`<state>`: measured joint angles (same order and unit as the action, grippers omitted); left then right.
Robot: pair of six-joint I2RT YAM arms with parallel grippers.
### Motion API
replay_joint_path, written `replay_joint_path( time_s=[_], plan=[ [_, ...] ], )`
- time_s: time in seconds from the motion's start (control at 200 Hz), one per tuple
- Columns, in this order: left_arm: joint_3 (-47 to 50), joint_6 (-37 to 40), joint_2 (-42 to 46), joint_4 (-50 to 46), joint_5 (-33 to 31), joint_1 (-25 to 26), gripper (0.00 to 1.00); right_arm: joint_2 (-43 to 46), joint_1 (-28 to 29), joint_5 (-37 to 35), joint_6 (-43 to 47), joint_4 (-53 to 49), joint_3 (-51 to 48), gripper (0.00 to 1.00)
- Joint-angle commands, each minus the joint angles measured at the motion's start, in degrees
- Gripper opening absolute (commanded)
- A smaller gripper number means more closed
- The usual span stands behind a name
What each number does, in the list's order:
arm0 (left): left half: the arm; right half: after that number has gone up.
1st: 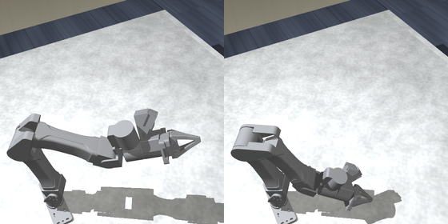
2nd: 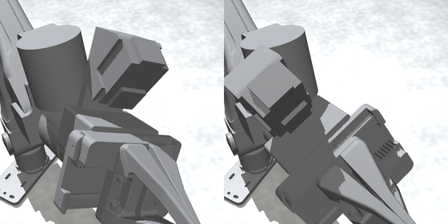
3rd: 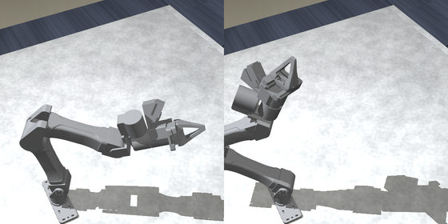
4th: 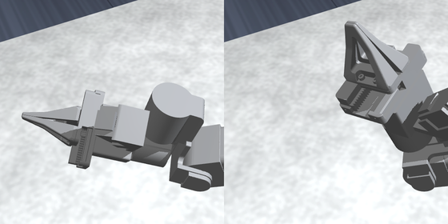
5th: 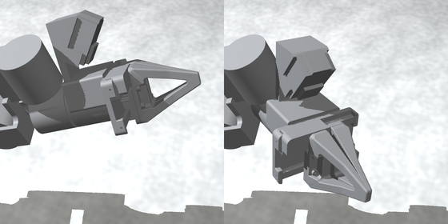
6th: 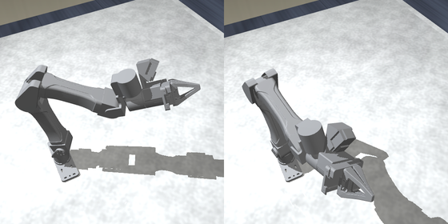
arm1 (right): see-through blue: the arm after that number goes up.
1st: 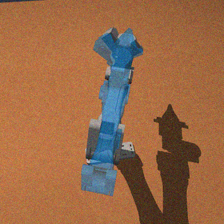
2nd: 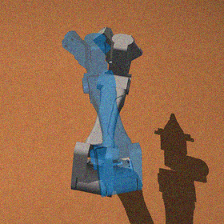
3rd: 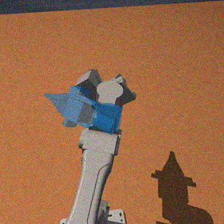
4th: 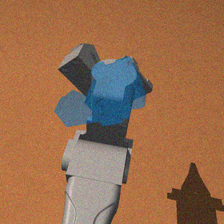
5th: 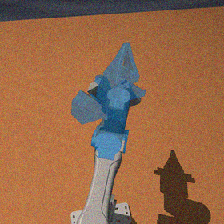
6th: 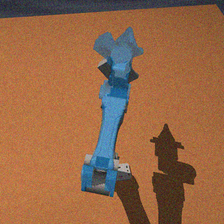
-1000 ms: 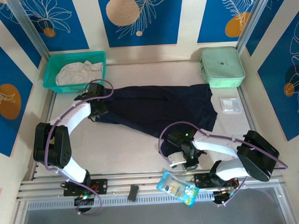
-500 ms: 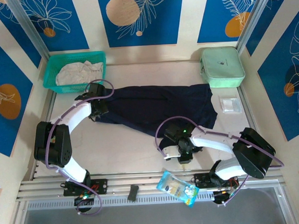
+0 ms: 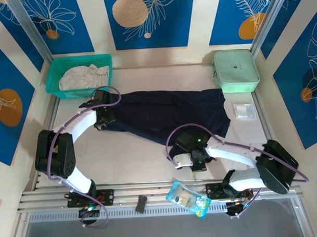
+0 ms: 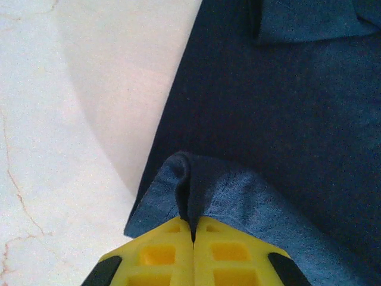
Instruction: Fold and stack the t-shirts
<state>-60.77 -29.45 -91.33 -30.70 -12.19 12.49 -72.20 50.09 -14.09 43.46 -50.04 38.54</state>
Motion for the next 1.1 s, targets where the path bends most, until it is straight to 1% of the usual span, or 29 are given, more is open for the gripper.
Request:
replay_joint_path(
  time_s=[0.0,0.095,0.23,0.385,0.61,0.725,0.871,0.981,1.096],
  plan=[
    [1.4,0.0,4.2,-2.1,1.3,-0.4,0.00,8.2,-0.5,-0.8,-0.6,-8.2,3.1,0.00],
    [3.2,-0.3,7.3,-3.7,1.1,-0.1,0.00,17.4,-0.2,-3.4,-3.3,-11.4,3.5,0.00],
    [6.2,-1.1,12.2,-7.0,0.4,0.9,0.00,29.7,0.1,-9.0,-7.3,-14.0,4.4,0.00],
    [9.8,-3.2,18.9,-11.8,-0.4,2.5,0.00,38.2,0.1,-16.0,-9.4,-15.0,6.6,0.00],
    [13.1,-7.1,28.7,-19.8,-2.5,5.1,0.00,44.4,-0.1,-26.2,-11.3,-14.0,10.7,0.00],
    [14.2,-8.7,31.3,-22.4,-2.5,6.4,0.00,47.4,-0.1,-29.0,-11.6,-13.3,11.9,0.00],
    [15.3,-10.3,30.7,-23.3,-2.4,8.7,0.00,49.1,-0.1,-29.9,-11.3,-13.4,11.9,0.00],
    [15.5,-10.7,29.0,-23.0,-2.6,9.5,0.00,48.7,-0.1,-30.7,-10.3,-10.5,11.1,0.00],
    [13.3,-10.7,27.9,-24.5,-5.9,9.5,0.00,46.7,-0.6,-31.7,-6.9,-5.1,10.0,0.00]
  ],
)
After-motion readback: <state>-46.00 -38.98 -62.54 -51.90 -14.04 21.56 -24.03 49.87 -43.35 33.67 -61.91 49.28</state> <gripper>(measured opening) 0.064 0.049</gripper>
